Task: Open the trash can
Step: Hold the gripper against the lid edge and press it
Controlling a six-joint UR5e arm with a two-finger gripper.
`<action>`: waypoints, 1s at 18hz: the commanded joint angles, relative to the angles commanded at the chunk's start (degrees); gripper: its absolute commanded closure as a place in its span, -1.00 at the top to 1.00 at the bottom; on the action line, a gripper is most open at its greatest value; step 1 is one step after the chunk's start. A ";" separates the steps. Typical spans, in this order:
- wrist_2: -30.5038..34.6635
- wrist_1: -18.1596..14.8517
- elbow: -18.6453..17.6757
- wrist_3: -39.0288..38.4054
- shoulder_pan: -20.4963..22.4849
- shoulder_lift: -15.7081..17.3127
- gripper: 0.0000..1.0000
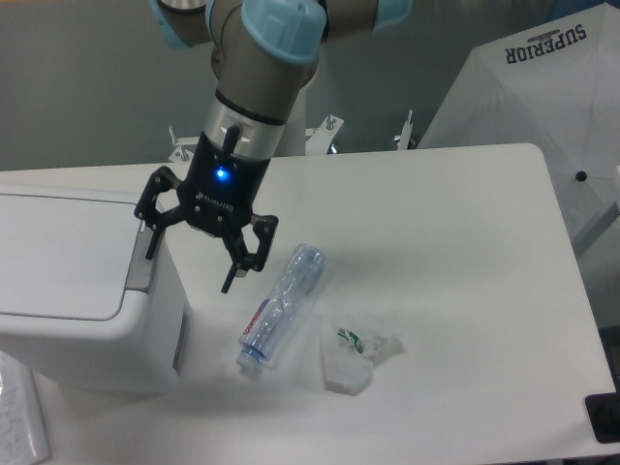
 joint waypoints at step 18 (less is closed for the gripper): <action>0.26 0.00 -0.27 -0.53 -1.06 -0.70 1.00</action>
